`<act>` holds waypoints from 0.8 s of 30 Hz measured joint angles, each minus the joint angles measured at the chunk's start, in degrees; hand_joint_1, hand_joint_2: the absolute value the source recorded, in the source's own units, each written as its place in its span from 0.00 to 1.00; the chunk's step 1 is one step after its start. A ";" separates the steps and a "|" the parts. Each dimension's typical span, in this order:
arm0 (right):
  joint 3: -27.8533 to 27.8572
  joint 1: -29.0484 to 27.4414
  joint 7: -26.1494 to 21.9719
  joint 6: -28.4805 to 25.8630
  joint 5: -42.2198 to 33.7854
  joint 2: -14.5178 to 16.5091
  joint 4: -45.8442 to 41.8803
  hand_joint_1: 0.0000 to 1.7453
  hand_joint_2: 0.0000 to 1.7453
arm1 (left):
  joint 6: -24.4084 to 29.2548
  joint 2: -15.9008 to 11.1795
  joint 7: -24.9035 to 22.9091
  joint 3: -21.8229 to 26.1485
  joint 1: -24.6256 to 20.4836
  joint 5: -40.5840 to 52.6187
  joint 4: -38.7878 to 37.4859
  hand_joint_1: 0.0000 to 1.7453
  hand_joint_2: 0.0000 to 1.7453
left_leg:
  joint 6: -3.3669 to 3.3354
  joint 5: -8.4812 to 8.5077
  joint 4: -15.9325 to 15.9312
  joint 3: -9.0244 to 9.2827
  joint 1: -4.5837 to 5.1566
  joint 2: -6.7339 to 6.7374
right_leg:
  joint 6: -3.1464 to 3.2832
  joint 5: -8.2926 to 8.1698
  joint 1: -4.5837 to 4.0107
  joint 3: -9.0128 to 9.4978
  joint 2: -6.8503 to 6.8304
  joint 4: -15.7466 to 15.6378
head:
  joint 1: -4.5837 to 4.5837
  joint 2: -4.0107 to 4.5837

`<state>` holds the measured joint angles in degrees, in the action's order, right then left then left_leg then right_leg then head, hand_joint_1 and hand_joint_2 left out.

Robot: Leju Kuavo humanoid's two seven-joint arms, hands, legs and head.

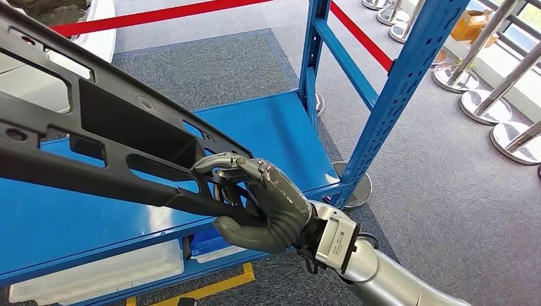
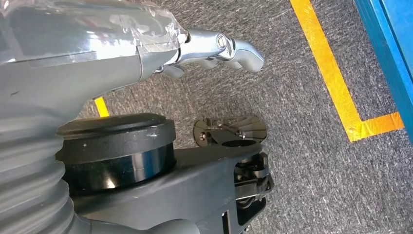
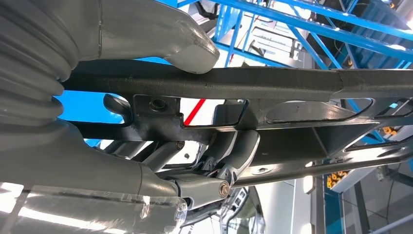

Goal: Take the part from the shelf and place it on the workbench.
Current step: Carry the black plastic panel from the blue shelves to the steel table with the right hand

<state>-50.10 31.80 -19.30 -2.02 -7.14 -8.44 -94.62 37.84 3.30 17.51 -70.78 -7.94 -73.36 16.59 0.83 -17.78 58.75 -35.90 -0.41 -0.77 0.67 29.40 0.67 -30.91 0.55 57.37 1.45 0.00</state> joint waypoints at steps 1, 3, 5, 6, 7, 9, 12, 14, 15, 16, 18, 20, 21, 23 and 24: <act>-0.05 0.01 -0.05 -0.02 -0.09 0.05 0.16 1.00 1.00 | -0.11 -0.01 -0.17 0.08 0.00 -0.02 0.00 0.00 1.00 | -0.05 -0.04 0.06 -0.02 0.09 0.00 | -0.05 -0.01 0.09 0.01 -0.02 -0.02 | -0.06 0.00; -0.07 0.01 -0.28 -0.10 -0.36 0.13 0.61 1.00 1.00 | -0.39 -0.02 -0.70 0.20 -0.02 -0.01 0.00 0.00 1.00 | -0.20 -0.13 0.15 -0.06 0.16 0.00 | -0.14 0.01 0.18 0.01 -0.05 -0.02 | -0.14 0.00; -0.08 0.00 -0.62 -0.18 -0.58 0.26 1.03 1.00 1.00 | -0.63 -0.02 -1.32 0.26 -0.08 0.01 0.00 0.00 1.00 | -0.41 -0.18 0.28 -0.12 0.27 0.01 | -0.36 -0.05 0.30 0.02 -0.06 -0.06 | -0.23 0.00; -0.09 0.01 -0.80 -0.18 -0.63 0.36 1.20 1.00 1.00 | -0.72 -0.02 -1.54 0.27 -0.12 0.01 0.00 0.00 1.00 | -0.53 -0.13 0.29 -0.13 0.31 0.01 | -0.54 -0.15 0.36 0.04 -0.07 -0.12 | -0.29 0.00; -0.09 0.01 -0.95 -0.16 -0.67 0.45 1.32 1.00 1.00 | -0.77 -0.01 -1.68 0.27 -0.18 0.01 0.00 0.00 1.00 | -0.76 0.08 0.00 -0.04 0.16 0.06 | -0.73 -0.15 0.30 0.05 -0.06 -0.13 | -0.34 0.00; -0.08 0.12 -1.15 -0.08 -0.73 0.56 1.57 1.00 1.00 | -0.84 0.03 -1.81 0.29 -0.38 -0.02 0.00 0.00 1.00 | -1.26 0.68 -0.89 0.19 -0.21 0.25 | -0.99 1.27 0.15 -0.56 -0.11 1.43 | -0.18 0.00; -0.09 0.22 -1.31 0.10 -0.77 0.58 2.15 1.00 1.00 | -0.90 0.07 -1.84 0.32 -0.63 -0.18 0.00 0.00 1.00 | -1.65 1.16 -1.39 0.02 -0.43 0.50 | -1.24 6.76 0.17 -4.57 -0.24 10.82 | 0.82 0.00; -0.10 0.15 -1.35 0.25 -0.81 0.60 2.69 1.00 1.00 | -0.98 0.09 -1.84 0.33 -0.66 -0.31 0.00 0.00 1.00 | -1.51 1.26 -1.17 -0.34 -0.48 0.58 | -1.48 7.84 0.34 -6.44 -0.28 15.36 | 1.28 0.00; -0.10 0.15 -1.36 0.29 -0.83 0.61 2.94 1.00 1.00 | -1.04 0.11 -1.84 0.34 -0.67 -0.36 0.00 0.00 1.00 | -1.40 1.32 -0.97 -0.56 -0.55 0.59 | -1.59 6.75 0.48 -5.97 -0.31 14.65 | 1.49 0.00; -0.11 0.18 -1.36 0.33 -0.84 0.64 3.15 1.00 1.00 | -1.10 0.13 -1.84 0.34 -0.69 -0.37 0.00 0.00 1.00 | -1.25 1.36 -0.70 -0.79 -0.65 0.58 | -1.70 4.83 0.66 -4.42 -0.36 11.76 | 1.72 0.00; -0.11 0.30 -1.39 0.38 -0.84 0.81 3.42 1.00 1.00 | -1.18 0.16 -1.84 0.35 -0.75 -0.39 0.00 0.00 1.00 | -0.66 1.45 -0.08 -1.35 -0.79 0.54 | -1.74 1.90 0.84 -0.74 -0.35 4.41 | 2.29 0.00; -0.13 0.41 -1.43 0.41 -0.84 1.02 3.68 1.00 1.00 | -1.21 0.16 -1.82 0.37 -0.78 -0.38 0.02 0.00 1.00 | 0.27 1.84 0.27 -1.78 -0.75 0.47 | -1.22 1.02 0.61 0.41 -0.09 1.35 | 2.67 0.00; -0.13 0.44 -1.45 0.42 -0.84 1.13 3.80 1.00 1.00 | -1.26 0.16 -1.81 0.38 -0.77 -0.36 0.02 0.00 1.00 | 0.79 2.18 0.20 -1.92 -0.74 0.43 | -0.75 0.73 0.35 0.09 0.09 1.53 | 2.67 0.00; -0.13 0.47 -1.50 0.44 -0.84 1.29 4.03 1.00 1.00 | -1.40 0.16 -1.79 0.39 -0.74 -0.28 0.01 0.00 1.00 | 1.68 2.29 0.41 -2.27 -0.85 0.34 | 0.28 0.09 0.37 -0.59 0.08 1.25 | 2.43 0.00; -0.13 0.48 -1.51 0.48 -0.84 1.36 4.11 1.00 1.00 | -1.46 0.15 -1.79 0.39 -0.73 -0.23 0.01 0.00 1.00 | 1.97 1.13 1.41 -2.75 -0.94 0.35 | 0.81 -0.40 0.44 -0.97 -0.01 1.09 | 2.25 0.00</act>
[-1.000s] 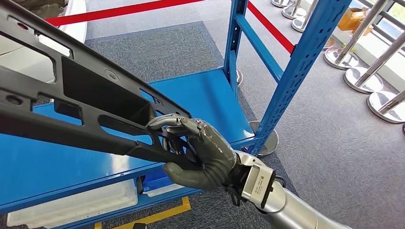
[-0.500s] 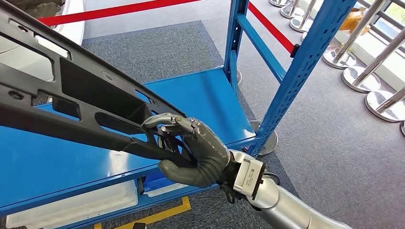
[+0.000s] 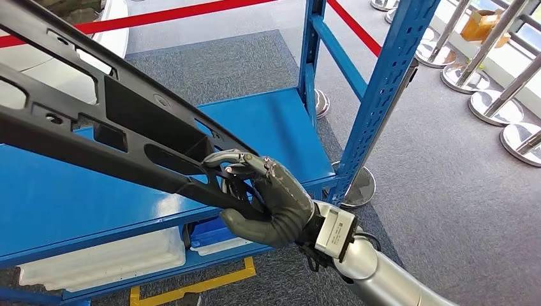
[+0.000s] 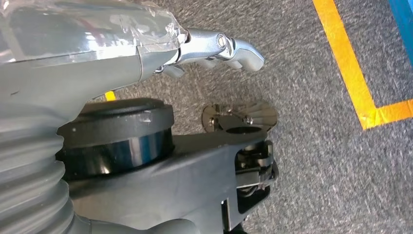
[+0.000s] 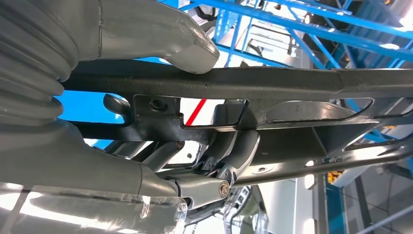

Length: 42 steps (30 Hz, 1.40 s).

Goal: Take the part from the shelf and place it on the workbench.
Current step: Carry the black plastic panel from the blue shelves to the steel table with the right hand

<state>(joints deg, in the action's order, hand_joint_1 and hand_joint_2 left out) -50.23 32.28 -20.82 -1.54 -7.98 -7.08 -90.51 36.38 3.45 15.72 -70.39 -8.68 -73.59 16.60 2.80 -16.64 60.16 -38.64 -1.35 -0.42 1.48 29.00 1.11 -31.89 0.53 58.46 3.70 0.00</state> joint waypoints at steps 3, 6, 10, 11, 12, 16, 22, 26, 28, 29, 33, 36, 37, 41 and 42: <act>0.00 -0.02 -0.01 0.05 -0.01 0.14 0.21 1.00 1.00 | -0.18 0.00 0.00 0.01 -0.03 0.15 0.01 0.00 1.00 | 0.40 -7.70 9.22 -2.80 -0.12 0.11 | 1.04 -1.44 -0.09 -1.57 -0.29 -0.13 | -1.16 0.00; -0.03 -0.06 -0.01 0.05 -0.01 0.15 0.54 1.00 1.00 | -0.24 0.00 0.00 0.02 -0.04 0.19 0.01 0.00 1.00 | 0.33 -9.90 14.53 -2.23 0.01 0.11 | 1.17 -2.71 -0.52 -3.44 -0.42 0.11 | -2.32 0.00; -0.03 -0.04 -0.02 0.05 -0.02 0.18 0.71 1.00 1.00 | -0.33 0.00 0.00 0.05 -0.22 0.22 0.01 0.00 1.00 | -0.91 -6.56 1.17 7.86 0.60 0.07 | 0.54 -4.22 -0.83 -5.17 -0.39 0.46 | -3.24 0.00; -0.03 -0.04 -0.02 0.05 -0.02 0.21 0.72 1.00 1.00 | -0.33 0.00 0.00 0.06 -0.27 0.22 0.00 0.00 1.00 | -1.19 -6.60 -1.06 9.05 0.80 0.08 | 0.17 -4.61 -0.83 -5.30 -0.42 0.44 | -3.30 0.00; -0.03 -0.03 -0.04 0.05 -0.02 0.24 0.74 1.00 1.00 | -0.33 0.00 0.00 0.08 -0.28 0.21 0.00 0.00 1.00 | -1.43 -6.64 -1.95 9.26 0.99 0.11 | -0.24 -5.02 -0.79 -5.39 -0.45 0.33 | -3.31 0.00; -0.03 -0.02 -0.08 0.05 -0.02 0.23 0.84 1.00 1.00 | -0.33 0.02 0.00 0.11 -0.29 0.20 -0.01 0.00 1.00 | -2.68 -4.83 -2.82 8.30 0.85 0.41 | -1.41 -4.63 -0.62 -5.98 -0.44 0.76 | -3.10 0.00; -0.02 -0.12 -0.08 0.05 0.00 0.11 1.09 1.00 1.00 | -0.38 0.02 0.00 0.12 -0.30 0.22 -0.01 0.00 1.00 | -3.56 -1.38 -2.77 3.90 0.85 0.79 | -2.39 5.15 -0.41 -9.58 -0.40 16.52 | -1.02 0.00; -0.02 0.01 -0.08 0.05 0.00 0.11 1.16 1.00 1.00 | -0.39 0.02 0.00 0.13 -0.33 0.22 0.01 0.00 1.00 | -2.87 0.22 -1.75 1.26 0.92 0.81 | -1.66 1.57 -0.58 0.23 -0.42 4.36 | 0.36 0.00; -0.01 0.08 -0.09 0.05 0.00 0.13 1.16 1.00 1.00 | -0.41 0.02 0.02 0.14 -0.33 0.22 0.01 0.00 1.00 | -2.23 1.05 -1.54 0.76 0.91 0.82 | -0.88 2.24 -0.97 2.98 -0.35 -0.34 | 0.93 0.00; -0.01 0.07 -0.10 0.05 0.00 0.13 1.18 1.00 1.00 | -0.44 0.03 0.03 0.14 -0.31 0.22 0.01 0.00 1.00 | -1.87 1.58 -1.64 0.64 0.92 0.80 | -0.45 2.02 -1.14 2.93 -0.31 -0.84 | 1.03 0.00; 0.00 0.02 -0.10 0.04 -0.02 0.29 1.42 1.00 1.00 | -0.58 0.02 0.07 0.14 -0.27 0.34 -0.01 0.00 1.00 | -0.56 -2.98 2.60 -1.44 0.62 0.40 | 1.28 -0.63 -0.56 0.78 -0.68 -1.50 | 0.51 0.00; 0.00 -0.22 -0.10 -0.01 -0.06 0.45 1.71 1.00 1.00 | -0.75 0.02 0.07 0.14 -0.29 0.49 -0.01 0.00 1.00 | 0.15 -10.01 12.79 -3.19 0.28 0.39 | 1.52 -2.50 -0.58 -1.69 -0.77 -1.31 | -0.64 0.00; 0.00 -0.35 -0.10 -0.04 -0.07 0.45 1.85 1.00 1.00 | -0.81 0.02 0.07 0.14 -0.30 0.52 -0.01 0.00 1.00 | 0.32 -9.85 14.51 -2.73 0.17 0.39 | 1.43 -3.11 -0.56 -2.56 -0.80 -1.19 | -0.92 0.00; 0.04 -0.55 -0.25 -0.33 -0.07 0.53 2.30 1.00 1.00 | -1.02 0.02 0.07 0.16 -0.47 0.81 -0.01 0.00 1.00 | 0.42 -6.10 4.20 6.79 -0.18 0.22 | 0.31 -5.24 -0.42 -6.03 -0.74 -0.03 | -2.03 0.00; 0.07 -0.59 -0.33 -0.39 -0.06 0.56 2.32 1.00 1.00 | -1.09 0.02 0.08 0.15 -0.52 0.93 -0.01 0.00 1.00 | 0.12 -6.53 0.92 8.83 -0.10 0.08 | -0.10 -5.73 -0.45 -6.49 -0.72 0.19 | -2.13 0.00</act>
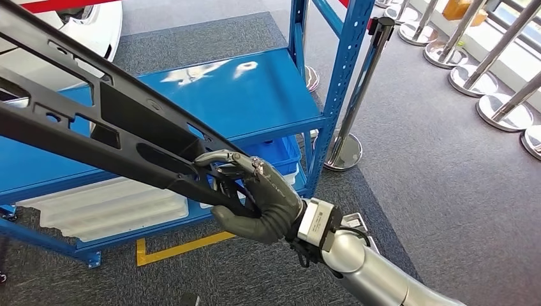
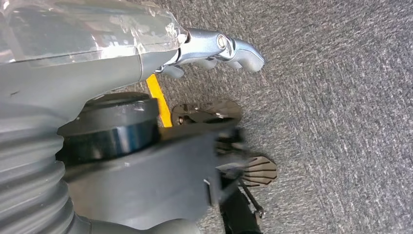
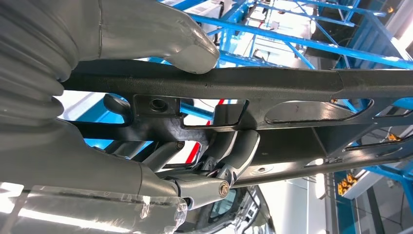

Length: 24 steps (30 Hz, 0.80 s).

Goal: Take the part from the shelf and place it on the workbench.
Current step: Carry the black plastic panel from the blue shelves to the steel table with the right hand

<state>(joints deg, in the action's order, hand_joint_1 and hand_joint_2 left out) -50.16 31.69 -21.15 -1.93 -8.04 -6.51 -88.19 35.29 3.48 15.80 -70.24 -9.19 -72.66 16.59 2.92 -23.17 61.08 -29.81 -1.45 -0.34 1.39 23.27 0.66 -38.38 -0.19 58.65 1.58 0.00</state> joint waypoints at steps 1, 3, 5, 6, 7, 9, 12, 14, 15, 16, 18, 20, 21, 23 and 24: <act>0.03 -0.03 -0.07 -0.05 0.02 0.03 0.01 1.00 1.00 | -0.08 0.00 0.04 0.00 -0.03 0.11 0.00 0.00 1.00 | -0.36 -0.61 -2.11 1.09 0.14 -0.14 | -0.41 -0.50 -0.06 -0.28 0.01 0.11 | -0.03 0.00; 0.07 -0.16 -0.05 -0.22 0.05 0.03 0.03 1.00 1.00 | -0.32 0.00 0.13 0.00 -0.01 0.29 0.00 0.00 1.00 | -1.34 -0.17 -2.73 0.68 0.33 -0.18 | -1.22 -1.46 0.00 -0.53 0.09 -0.07 | 0.31 0.00; 0.10 -0.35 0.13 -0.45 0.05 -0.01 0.06 1.00 1.00 | -0.63 0.00 0.21 0.00 -0.07 0.58 0.00 0.00 1.00 | -2.39 1.02 -2.90 -0.42 0.28 0.12 | -1.84 0.29 0.14 -1.32 0.23 1.22 | 0.55 0.00; 0.14 -0.46 0.25 -0.60 0.05 -0.04 0.08 1.00 1.00 | -0.77 0.00 0.25 0.01 -0.11 0.75 0.00 0.00 1.00 | -2.88 1.76 -3.04 -1.18 0.23 0.29 | -2.02 2.78 0.20 -2.06 0.27 3.37 | 0.77 0.00; 0.17 -0.56 0.37 -0.74 0.06 -0.06 0.08 1.00 1.00 | -0.91 0.00 0.30 0.01 -0.13 0.93 -0.01 0.00 1.00 | -3.21 2.43 -3.02 -1.95 0.38 0.41 | -2.14 5.92 0.18 -2.90 0.27 6.54 | 1.06 0.00; 0.23 -0.80 0.63 -1.05 0.15 -0.10 0.09 1.00 1.00 | -1.14 0.00 0.36 0.00 -0.12 1.20 -0.02 0.00 1.00 | -3.57 3.62 -2.95 -3.48 0.67 0.49 | -2.27 10.58 0.13 -4.33 0.27 13.31 | 1.58 0.00; 0.32 -1.30 1.03 -1.44 0.36 -0.18 0.08 1.00 1.00 | -1.35 0.00 0.42 -0.01 -0.09 1.35 -0.04 0.00 1.00 | -3.69 5.13 -2.66 -5.57 1.11 0.55 | -2.00 9.76 0.04 -3.21 0.27 17.01 | 2.08 0.00; 0.40 -1.50 1.22 -1.58 0.45 -0.21 0.07 1.00 1.00 | -1.43 0.02 0.45 -0.01 -0.08 1.40 -0.06 0.00 1.00 | -3.67 6.26 -2.42 -7.07 1.43 0.56 | -1.14 6.94 -0.29 1.49 0.29 12.14 | 2.35 0.00; 0.49 -1.52 1.28 -1.62 0.49 -0.20 0.03 1.00 1.00 | -1.49 0.05 0.48 -0.01 -0.09 1.44 -0.07 0.00 1.00 | -3.56 6.77 -2.32 -7.63 1.60 0.55 | -0.48 6.58 -0.57 4.59 0.28 7.77 | 2.38 0.00; 0.58 -1.51 1.33 -1.68 0.54 -0.19 -0.01 1.00 1.00 | -1.54 0.08 0.51 -0.01 -0.09 1.51 -0.07 0.00 1.00 | -3.36 7.32 -2.27 -8.03 1.64 0.54 | 0.07 6.84 -0.86 7.23 0.29 3.71 | 2.34 0.00; 0.70 -1.51 1.44 -1.79 0.65 -0.17 -0.09 1.00 1.00 | -1.61 0.13 0.57 0.01 -0.07 1.66 -0.07 0.00 1.00 | -2.75 8.42 -2.51 -8.44 1.46 0.56 | 0.78 7.60 -1.38 9.64 0.33 -0.86 | 2.30 0.00; 0.72 -1.57 1.62 -1.84 0.79 -0.16 -0.10 1.00 1.00 | -1.63 0.11 0.60 0.01 0.08 1.71 -0.09 0.00 1.00 | -2.10 9.10 -2.85 -8.75 1.42 0.46 | 1.12 6.40 -1.27 9.27 0.21 -1.89 | 2.59 0.00; 0.72 -1.60 1.74 -1.85 0.87 -0.11 -0.10 1.00 1.00 | -1.64 0.09 0.65 0.00 0.15 1.71 -0.11 0.00 1.00 | -1.75 8.15 -2.25 -9.16 1.43 0.37 | 1.38 5.57 -1.02 8.86 0.06 -2.31 | 2.53 0.00; 0.73 -1.69 1.97 -1.88 1.08 0.00 -0.10 1.00 1.00 | -1.65 0.04 0.80 0.01 0.24 1.69 -0.17 0.00 1.00 | -1.00 3.15 2.26 -10.63 1.13 0.21 | 1.76 4.01 -0.58 7.63 -0.26 -2.75 | 1.92 0.00; 0.73 -1.78 2.14 -1.91 1.20 0.04 -0.11 1.00 1.00 | -1.65 0.01 0.89 0.01 0.27 1.68 -0.22 0.00 1.00 | -0.59 0.17 5.90 -11.41 0.88 0.21 | 1.90 3.41 -0.52 6.81 -0.30 -2.68 | 1.46 0.00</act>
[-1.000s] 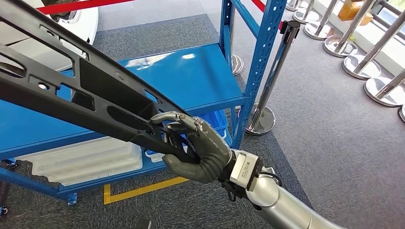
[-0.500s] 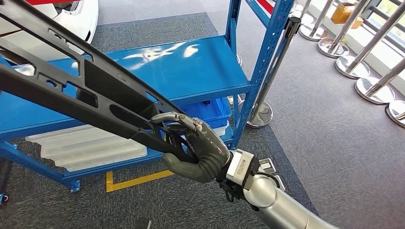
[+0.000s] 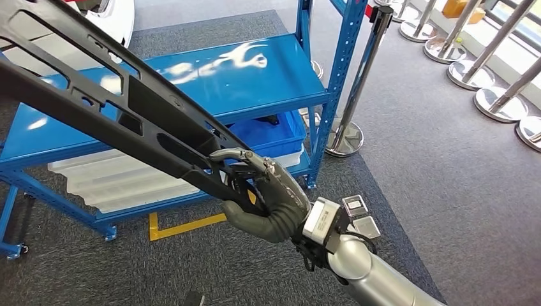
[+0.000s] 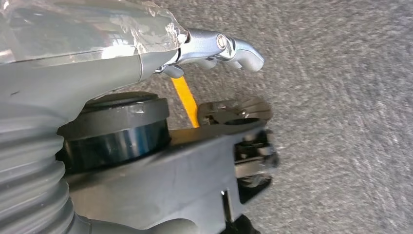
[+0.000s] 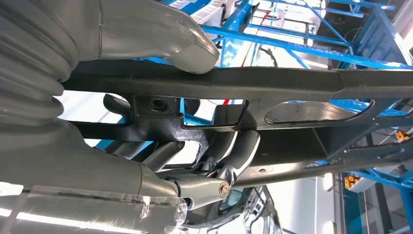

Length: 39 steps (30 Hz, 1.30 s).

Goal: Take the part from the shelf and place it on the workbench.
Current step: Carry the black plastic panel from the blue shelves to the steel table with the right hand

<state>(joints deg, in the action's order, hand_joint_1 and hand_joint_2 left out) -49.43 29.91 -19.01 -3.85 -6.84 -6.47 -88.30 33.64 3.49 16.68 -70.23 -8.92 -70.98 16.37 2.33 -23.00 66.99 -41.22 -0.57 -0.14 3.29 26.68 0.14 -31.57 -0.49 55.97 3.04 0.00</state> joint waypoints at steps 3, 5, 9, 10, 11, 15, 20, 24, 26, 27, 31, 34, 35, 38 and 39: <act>-0.01 -0.43 0.51 0.01 0.31 0.00 0.00 1.00 1.00 | 0.00 -0.04 0.26 0.01 0.05 -0.22 -0.16 0.00 1.00 | 1.06 -1.82 7.41 0.26 -0.72 0.03 | -0.34 -1.65 0.24 -2.77 -0.19 0.78 | -0.83 0.00; -0.01 -0.55 0.74 0.02 0.43 0.01 -0.03 1.00 1.00 | 0.00 -0.06 0.53 0.01 0.07 -0.36 -0.22 0.00 1.00 | 1.75 1.20 3.95 4.28 -1.26 0.02 | -1.03 -2.52 0.61 -4.84 -0.20 1.81 | -1.39 0.00; -0.01 -0.55 1.23 0.04 0.82 0.11 -0.54 1.00 1.00 | 0.01 -0.07 1.05 0.02 0.14 -0.35 -0.29 0.00 1.00 | 1.27 -0.50 -6.86 11.06 -1.24 -0.65 | -2.70 -4.04 0.44 -7.48 0.04 3.62 | -2.55 0.00; -0.01 -0.56 1.37 0.05 0.91 0.14 -0.62 1.00 1.00 | -0.03 -0.08 1.13 0.03 0.23 -0.32 -0.31 0.00 1.00 | 0.53 -0.29 -6.95 10.75 -1.12 -0.74 | -3.07 -4.56 0.49 -7.63 0.14 3.63 | -2.42 0.00; -0.01 -0.59 1.48 0.05 1.00 0.15 -0.68 1.00 1.00 | -0.12 -0.08 1.19 0.03 0.28 -0.25 -0.33 0.00 1.00 | -0.01 0.12 -6.93 10.32 -1.14 -0.64 | -3.41 -4.67 0.60 -7.85 0.23 3.73 | -2.22 0.00; -0.04 -0.74 1.96 0.01 1.41 0.14 -0.83 1.00 1.00 | -0.82 -0.14 1.45 0.03 0.47 0.22 -0.42 0.00 1.00 | -2.00 2.52 -6.95 7.70 -0.93 -0.11 | -4.08 4.09 0.79 -10.39 0.34 12.20 | -1.01 0.00; -0.07 -0.91 2.16 -0.09 1.69 0.14 -0.93 1.00 1.00 | -0.96 -0.17 2.07 0.03 0.92 0.25 -0.56 0.00 1.00 | -2.50 5.80 -6.85 3.51 0.24 -0.07 | -2.83 4.30 0.28 -7.27 0.38 17.97 | 0.30 0.00; -0.07 -0.81 2.34 -0.28 2.30 0.28 -1.63 1.00 1.00 | -0.94 -0.13 2.59 0.04 1.10 0.22 -0.65 0.00 1.00 | -1.76 8.07 -7.19 2.11 0.42 -0.15 | -0.79 5.04 -0.87 2.40 0.49 3.64 | 0.35 0.00; -0.08 -0.84 2.39 -0.36 2.38 0.38 -1.85 1.00 1.00 | -0.88 -0.15 2.78 0.05 1.21 0.24 -0.71 0.00 1.00 | -1.07 9.14 -7.81 1.96 0.21 -0.14 | -0.58 4.31 -0.93 2.62 0.51 1.99 | 0.50 0.00; -0.10 -0.87 2.42 -0.38 2.39 0.43 -1.92 1.00 1.00 | -0.85 -0.15 2.88 0.05 1.26 0.25 -0.74 0.00 1.00 | -0.73 8.76 -7.66 1.70 0.16 -0.15 | -0.39 3.44 -0.79 2.24 0.40 1.57 | 0.60 0.00; -0.17 -0.99 2.45 -0.42 2.40 0.65 -2.15 1.00 1.00 | -0.81 -0.23 3.08 0.05 1.34 0.21 -0.84 0.00 1.00 | 0.59 -1.11 2.48 -0.93 -0.24 -0.14 | 0.41 0.68 -0.38 -0.50 0.05 0.99 | -0.65 0.00; -0.21 -1.23 2.64 -0.76 3.21 0.70 -2.21 1.00 1.00 | -0.81 -0.33 3.08 0.05 1.40 0.11 -0.93 0.00 1.00 | 1.51 0.63 9.45 -0.72 -0.65 -0.10 | 0.05 -1.13 -0.30 -3.21 -0.11 1.28 | -1.64 0.00; -0.22 -1.29 2.80 -1.02 3.84 0.73 -2.21 1.00 1.00 | -0.81 -0.36 3.07 0.05 1.42 0.08 -0.98 0.00 1.00 | 1.79 2.82 8.55 0.80 -0.78 0.02 | -0.15 -1.69 -0.22 -4.12 -0.22 1.52 | -1.92 0.00; -0.27 -1.35 3.40 -1.74 5.67 0.78 -2.57 1.00 1.00 | -0.85 -0.43 3.02 0.05 1.25 0.12 -1.09 0.00 1.00 | 1.65 1.92 -2.57 9.15 -0.72 1.95 | -1.02 -2.70 -0.28 -6.10 -0.68 2.91 | -3.00 0.00; -0.28 -1.35 3.53 -1.87 6.02 0.78 -2.75 1.00 1.00 | -0.87 -0.44 2.98 0.06 1.15 0.16 -1.11 0.00 1.00 | 1.08 0.33 -5.80 11.09 -0.56 2.47 | -1.37 -2.93 -0.38 -6.36 -0.98 3.25 | -3.15 0.00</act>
<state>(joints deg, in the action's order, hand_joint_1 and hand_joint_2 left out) -49.71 28.55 -15.49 -5.72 -0.81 -5.70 -91.06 32.77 3.05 19.66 -70.17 -7.77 -70.82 15.26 3.41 -22.67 61.19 -30.13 -1.14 2.33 1.92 23.75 -0.25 -37.93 -1.47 59.22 -0.11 0.00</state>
